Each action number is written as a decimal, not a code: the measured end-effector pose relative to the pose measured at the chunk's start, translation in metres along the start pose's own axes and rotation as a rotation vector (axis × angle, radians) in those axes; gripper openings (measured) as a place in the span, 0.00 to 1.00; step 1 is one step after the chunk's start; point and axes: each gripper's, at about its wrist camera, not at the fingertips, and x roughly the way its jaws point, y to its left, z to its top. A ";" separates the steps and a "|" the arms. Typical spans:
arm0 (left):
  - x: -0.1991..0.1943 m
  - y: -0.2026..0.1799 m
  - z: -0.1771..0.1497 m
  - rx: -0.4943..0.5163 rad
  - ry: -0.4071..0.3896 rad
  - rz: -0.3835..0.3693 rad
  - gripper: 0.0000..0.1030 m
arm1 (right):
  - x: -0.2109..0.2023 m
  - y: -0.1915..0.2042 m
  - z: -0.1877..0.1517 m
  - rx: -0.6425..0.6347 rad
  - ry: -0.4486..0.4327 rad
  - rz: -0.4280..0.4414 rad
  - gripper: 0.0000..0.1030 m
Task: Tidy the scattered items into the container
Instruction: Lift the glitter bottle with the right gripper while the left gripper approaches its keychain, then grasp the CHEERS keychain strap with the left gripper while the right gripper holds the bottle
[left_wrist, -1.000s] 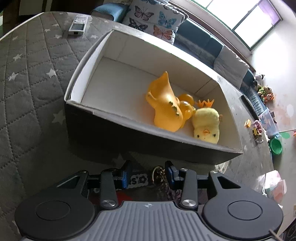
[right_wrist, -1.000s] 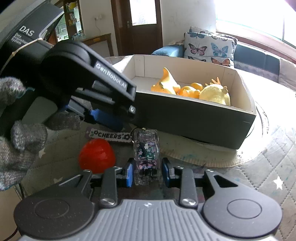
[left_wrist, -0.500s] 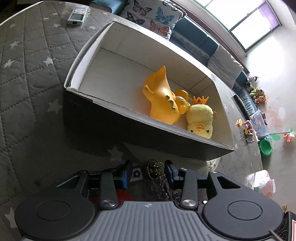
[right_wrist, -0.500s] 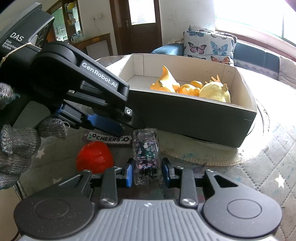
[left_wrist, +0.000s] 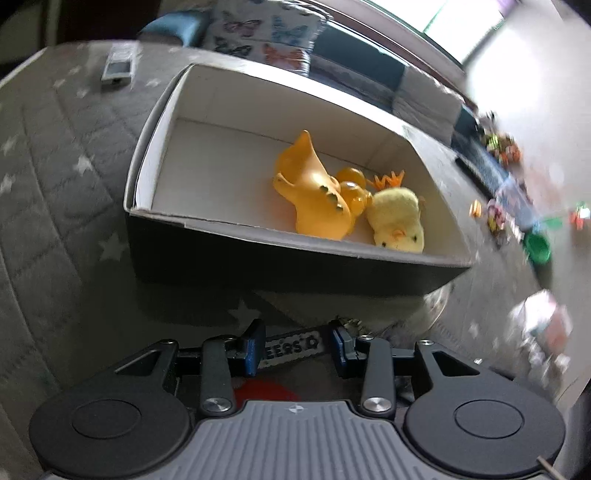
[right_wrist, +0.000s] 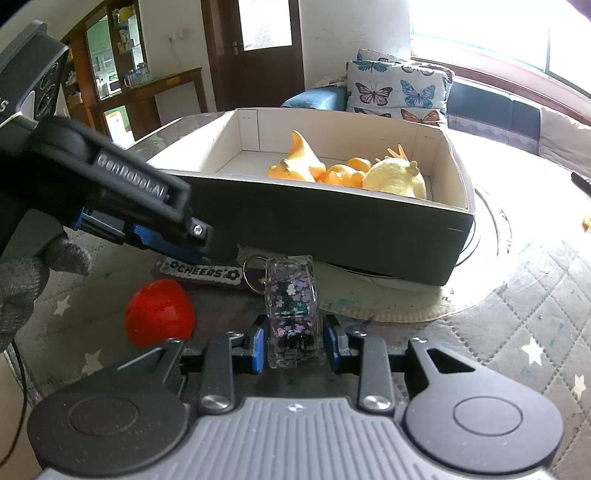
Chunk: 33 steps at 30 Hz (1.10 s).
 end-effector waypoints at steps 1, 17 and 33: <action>-0.001 0.000 -0.001 0.022 -0.003 0.006 0.39 | 0.000 0.000 0.000 0.001 0.000 0.001 0.30; 0.004 -0.029 -0.025 0.273 0.014 -0.062 0.38 | -0.002 -0.004 -0.001 0.010 0.004 0.007 0.30; 0.005 -0.035 -0.023 0.516 0.018 0.001 0.36 | -0.001 -0.007 -0.001 0.004 0.007 0.013 0.30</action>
